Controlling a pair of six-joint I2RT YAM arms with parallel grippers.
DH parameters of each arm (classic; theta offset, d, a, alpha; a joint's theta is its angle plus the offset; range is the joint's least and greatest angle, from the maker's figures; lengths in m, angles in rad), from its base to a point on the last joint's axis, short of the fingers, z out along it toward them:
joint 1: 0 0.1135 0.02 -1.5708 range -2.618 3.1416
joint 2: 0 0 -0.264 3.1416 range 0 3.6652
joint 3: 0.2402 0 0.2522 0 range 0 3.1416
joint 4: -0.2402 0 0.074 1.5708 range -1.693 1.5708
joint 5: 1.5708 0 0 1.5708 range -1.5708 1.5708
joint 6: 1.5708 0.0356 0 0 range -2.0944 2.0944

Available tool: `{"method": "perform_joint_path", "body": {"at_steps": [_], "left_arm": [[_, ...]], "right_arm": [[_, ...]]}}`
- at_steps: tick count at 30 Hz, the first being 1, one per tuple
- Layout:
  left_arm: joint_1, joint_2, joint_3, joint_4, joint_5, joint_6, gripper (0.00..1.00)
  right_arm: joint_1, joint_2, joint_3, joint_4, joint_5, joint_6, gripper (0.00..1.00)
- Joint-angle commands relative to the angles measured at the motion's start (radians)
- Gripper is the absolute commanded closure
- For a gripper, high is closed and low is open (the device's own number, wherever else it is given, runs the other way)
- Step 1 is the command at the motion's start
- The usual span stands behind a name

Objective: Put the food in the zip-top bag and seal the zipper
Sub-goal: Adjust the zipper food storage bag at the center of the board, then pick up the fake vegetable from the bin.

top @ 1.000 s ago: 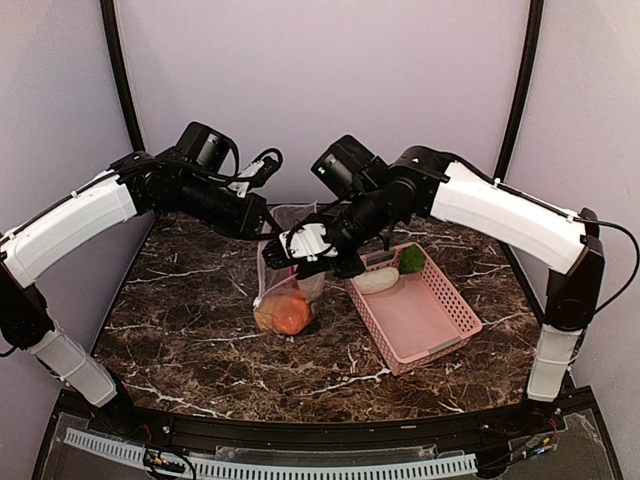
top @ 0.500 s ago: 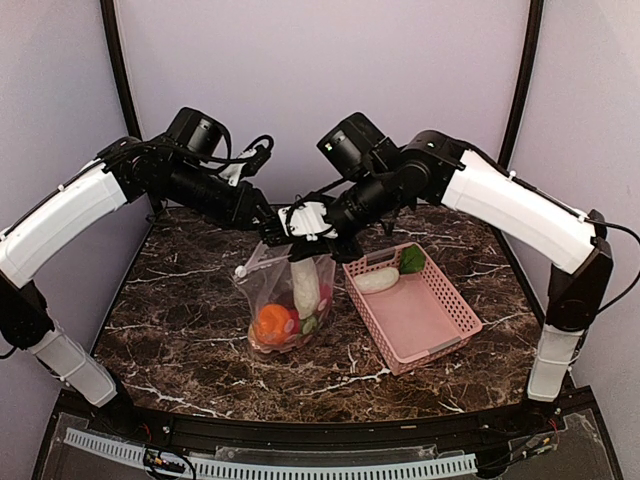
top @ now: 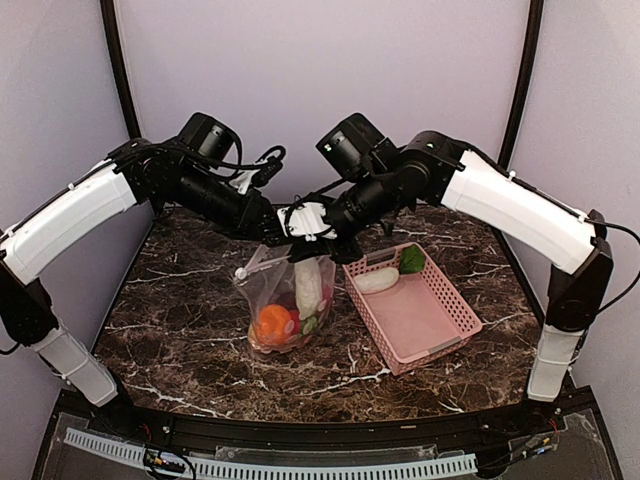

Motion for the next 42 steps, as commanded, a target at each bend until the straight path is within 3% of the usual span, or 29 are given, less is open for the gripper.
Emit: {"method": "perform_joint_path", "body": {"at_steps": [1,6,13,16,20,25,31,35,42], "left_arm": [[-0.003,0.044,0.040,-0.034,0.000,0.011,0.79],[-0.004,0.061,0.079,-0.065,-0.084,0.017,0.98],[-0.004,0.039,0.179,-0.121,-0.315,0.044,0.99],[-0.004,0.059,0.209,-0.122,-0.323,0.065,0.99],[-0.004,0.111,0.257,-0.111,-0.209,0.062,0.99],[-0.004,0.145,0.304,-0.129,-0.184,0.066,0.99],[-0.003,0.149,0.316,-0.143,-0.197,0.088,0.99],[-0.004,0.149,0.305,-0.147,-0.220,0.094,0.99],[-0.004,0.091,0.222,-0.090,-0.219,0.097,0.99]], "right_arm": [[0.013,0.000,0.019,0.022,0.019,0.016,1.00],[0.016,-0.022,-0.010,0.027,0.007,0.023,1.00],[0.018,-0.089,-0.059,-0.052,-0.027,0.026,1.00],[0.018,-0.130,-0.100,-0.025,-0.024,0.035,0.88],[0.010,-0.132,-0.050,0.008,0.037,0.085,0.75],[-0.069,-0.181,-0.037,0.010,0.025,0.111,0.65],[-0.298,-0.312,-0.234,0.075,-0.077,0.134,0.58],[-0.425,-0.398,-0.462,0.146,-0.116,0.117,0.53],[-0.542,-0.456,-0.702,0.195,-0.116,0.137,0.47]]}}
